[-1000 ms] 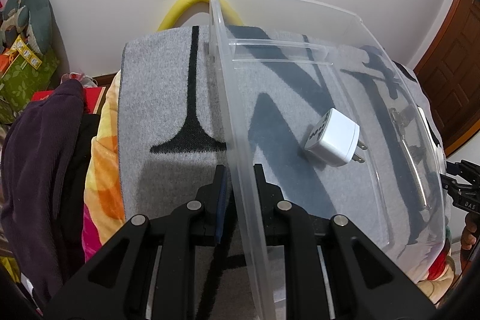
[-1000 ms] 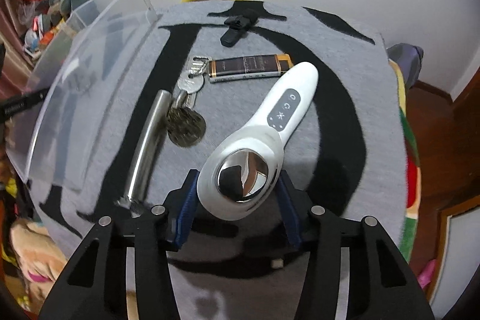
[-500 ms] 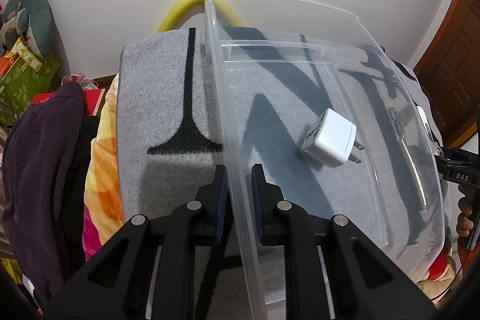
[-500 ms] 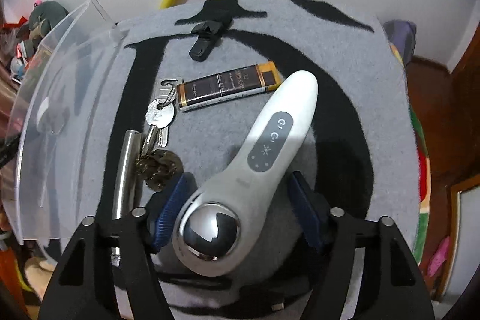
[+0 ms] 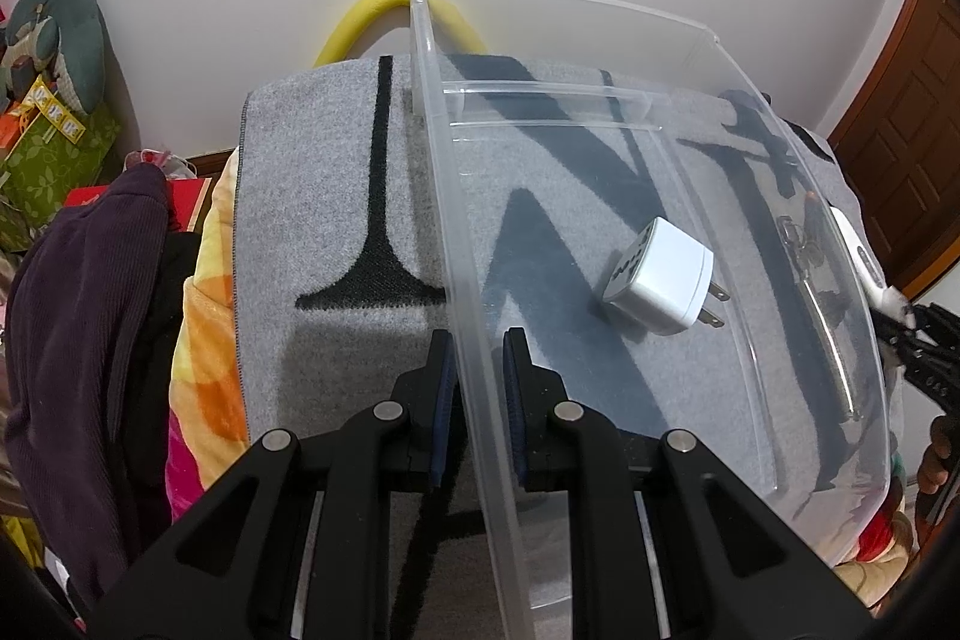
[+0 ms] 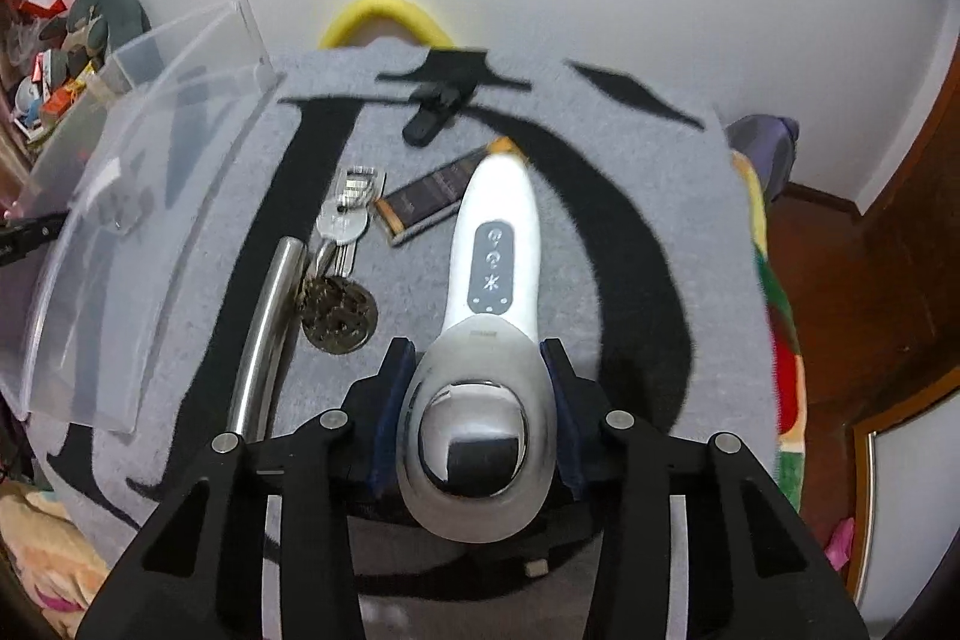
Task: Organize rigid objects
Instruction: 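Carry the white device into the clear box and release it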
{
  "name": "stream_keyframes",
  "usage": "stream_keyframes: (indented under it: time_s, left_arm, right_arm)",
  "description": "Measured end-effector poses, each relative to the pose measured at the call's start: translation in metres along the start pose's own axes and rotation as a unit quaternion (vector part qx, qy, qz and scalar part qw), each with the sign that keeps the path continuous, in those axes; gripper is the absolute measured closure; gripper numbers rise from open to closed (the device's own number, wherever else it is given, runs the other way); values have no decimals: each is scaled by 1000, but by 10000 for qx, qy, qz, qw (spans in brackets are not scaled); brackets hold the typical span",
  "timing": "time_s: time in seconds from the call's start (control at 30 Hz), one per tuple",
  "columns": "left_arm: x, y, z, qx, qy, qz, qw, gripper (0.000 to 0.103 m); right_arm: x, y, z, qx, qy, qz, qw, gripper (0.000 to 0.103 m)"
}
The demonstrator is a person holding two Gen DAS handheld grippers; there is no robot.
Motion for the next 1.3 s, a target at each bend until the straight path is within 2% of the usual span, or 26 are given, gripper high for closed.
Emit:
stream_keyframes:
  time_s: [0.17, 0.3, 0.6, 0.83, 0.93, 1.03, 1.13, 1.3]
  left_arm:
    - [0, 0, 0, -1, -3, 3, 10000, 87]
    - [0, 0, 0, -1, -3, -1, 10000, 87]
    - [1, 1, 0, -23, -14, 18, 10000, 87]
    - [1, 2, 0, -36, -23, 34, 10000, 87]
    - [1, 2, -1, -59, -30, 49, 10000, 87]
    - [1, 3, -1, -74, -30, 65, 9999, 87]
    - [1, 3, -1, -70, -32, 62, 10000, 87]
    - [1, 2, -1, -69, -35, 55, 10000, 87]
  right_arm:
    - [22, -1, 20, -28, -401, 83, 9992, 65]
    - [42, 9, 38, 113, -658, 140, 9977, 65]
    - [86, 66, 61, 614, -1248, 406, 9894, 65]
    - [109, 117, 76, 1223, -1570, 472, 9789, 65]
    - [110, 138, 80, 1501, -1550, 555, 9749, 65]
    - [101, 160, 75, 1733, -1351, 752, 9726, 65]
    - [83, 183, 61, 1822, -1023, 1052, 9722, 65]
    - [62, 199, 45, 1864, -790, 1372, 9696, 65]
Point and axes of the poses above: each gripper's, at about its wrist camera, not at the fingertips, and z roughly against the way its jaws point, y to its left, x to its top, the point moved 6 cm from there along -z, roughly the way its jaws point, and after that the axes turned 11 degrees about -y, right-handed, at the moved point
